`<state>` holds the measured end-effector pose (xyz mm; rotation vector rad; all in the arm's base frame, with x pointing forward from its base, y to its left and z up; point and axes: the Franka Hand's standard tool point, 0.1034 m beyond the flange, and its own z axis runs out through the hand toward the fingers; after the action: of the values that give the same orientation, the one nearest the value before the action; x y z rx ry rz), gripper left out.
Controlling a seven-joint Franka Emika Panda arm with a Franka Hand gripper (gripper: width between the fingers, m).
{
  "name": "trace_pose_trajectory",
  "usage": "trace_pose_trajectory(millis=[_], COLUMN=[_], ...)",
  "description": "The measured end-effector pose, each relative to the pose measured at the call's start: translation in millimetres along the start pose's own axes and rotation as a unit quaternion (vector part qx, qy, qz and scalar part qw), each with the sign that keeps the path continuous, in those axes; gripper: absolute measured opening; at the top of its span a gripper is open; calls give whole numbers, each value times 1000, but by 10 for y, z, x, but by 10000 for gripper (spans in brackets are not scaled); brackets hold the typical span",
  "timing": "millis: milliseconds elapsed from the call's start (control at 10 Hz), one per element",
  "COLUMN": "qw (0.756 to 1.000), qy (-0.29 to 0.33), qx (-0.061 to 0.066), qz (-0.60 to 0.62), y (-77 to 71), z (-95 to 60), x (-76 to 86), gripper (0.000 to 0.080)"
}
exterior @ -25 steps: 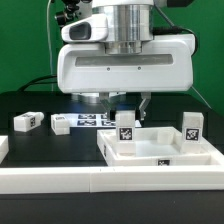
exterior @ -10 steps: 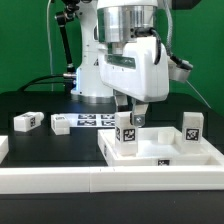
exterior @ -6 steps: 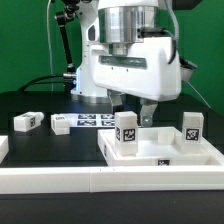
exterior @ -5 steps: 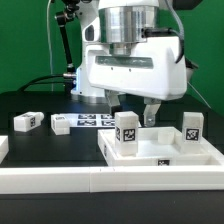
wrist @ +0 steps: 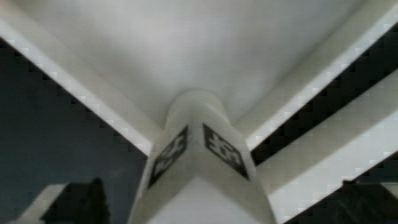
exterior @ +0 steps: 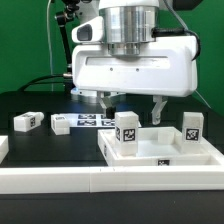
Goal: Assemble square table
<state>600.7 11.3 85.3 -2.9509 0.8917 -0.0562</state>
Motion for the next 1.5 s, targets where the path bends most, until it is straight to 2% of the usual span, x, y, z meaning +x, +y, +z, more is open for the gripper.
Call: trace_pose_trajectory(millis=[500,900,1100,1300,1400,1500], qw=[975,945,945,945,946,950], qy=[0,-1,-1,-1,-1,-1], qx=[0,-4,-4,-4,-4,-4], qz=[-222,-328,-327,-326,-323,-313], y=[34,42,43,44,45,47], z=[5,9,9,9,8,8], x=[17,16,17,18,19,20], gripper=[649,649,649,405,405,288])
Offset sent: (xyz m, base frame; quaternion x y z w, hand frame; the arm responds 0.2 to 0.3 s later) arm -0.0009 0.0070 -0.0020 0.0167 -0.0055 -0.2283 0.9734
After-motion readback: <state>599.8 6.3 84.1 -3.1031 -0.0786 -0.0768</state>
